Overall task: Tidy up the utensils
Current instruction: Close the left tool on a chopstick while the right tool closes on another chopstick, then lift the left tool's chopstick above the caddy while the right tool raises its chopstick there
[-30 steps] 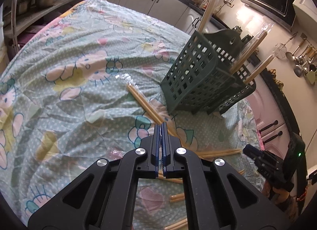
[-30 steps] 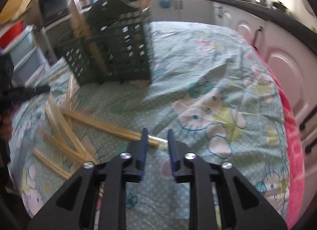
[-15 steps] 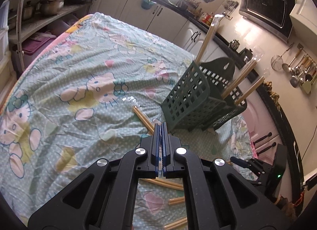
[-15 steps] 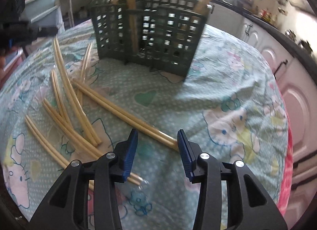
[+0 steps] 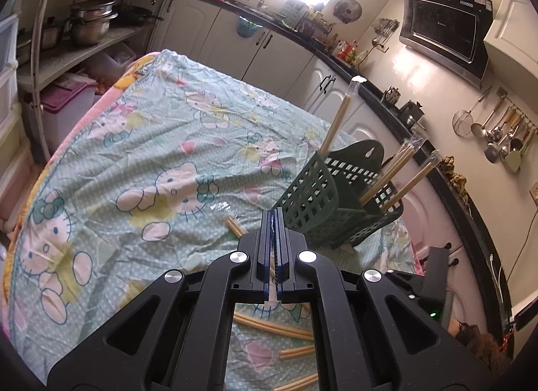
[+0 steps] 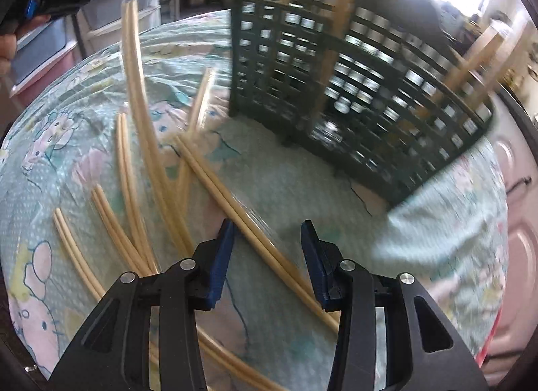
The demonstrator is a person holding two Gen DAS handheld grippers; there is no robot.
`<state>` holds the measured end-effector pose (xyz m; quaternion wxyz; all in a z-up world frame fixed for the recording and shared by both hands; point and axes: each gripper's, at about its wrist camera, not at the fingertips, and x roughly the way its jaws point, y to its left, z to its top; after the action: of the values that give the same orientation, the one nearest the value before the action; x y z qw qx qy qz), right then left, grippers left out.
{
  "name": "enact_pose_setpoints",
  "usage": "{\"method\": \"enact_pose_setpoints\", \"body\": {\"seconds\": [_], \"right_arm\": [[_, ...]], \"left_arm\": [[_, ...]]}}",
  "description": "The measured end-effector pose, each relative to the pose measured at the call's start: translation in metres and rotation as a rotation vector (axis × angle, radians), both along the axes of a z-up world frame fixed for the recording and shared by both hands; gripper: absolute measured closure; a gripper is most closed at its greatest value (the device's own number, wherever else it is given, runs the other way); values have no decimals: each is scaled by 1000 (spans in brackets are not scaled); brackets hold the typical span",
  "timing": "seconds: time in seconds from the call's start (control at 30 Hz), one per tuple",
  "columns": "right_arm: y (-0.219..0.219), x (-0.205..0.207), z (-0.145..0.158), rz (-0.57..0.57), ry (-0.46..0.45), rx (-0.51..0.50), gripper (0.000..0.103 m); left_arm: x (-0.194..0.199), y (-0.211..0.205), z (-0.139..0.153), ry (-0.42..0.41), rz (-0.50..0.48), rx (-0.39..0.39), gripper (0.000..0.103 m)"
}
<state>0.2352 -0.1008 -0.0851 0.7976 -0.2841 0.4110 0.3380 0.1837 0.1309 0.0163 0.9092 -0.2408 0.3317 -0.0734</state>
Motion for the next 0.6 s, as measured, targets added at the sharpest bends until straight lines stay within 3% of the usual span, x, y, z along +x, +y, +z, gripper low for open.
{"method": "enact_pose_setpoints", "body": {"seconds": [0.1,0.3,0.6], "right_arm": [[16,5,0,34,14,-9,64],[30,14,5,69,73,38,91],[22,4,51,62,2,161,97]], "left_arm": [[0,0,5,-9,-5,0,103],[2,0,17,-33,-15,-4,103],[6,-19,50,-93,-86,-16,103]]}}
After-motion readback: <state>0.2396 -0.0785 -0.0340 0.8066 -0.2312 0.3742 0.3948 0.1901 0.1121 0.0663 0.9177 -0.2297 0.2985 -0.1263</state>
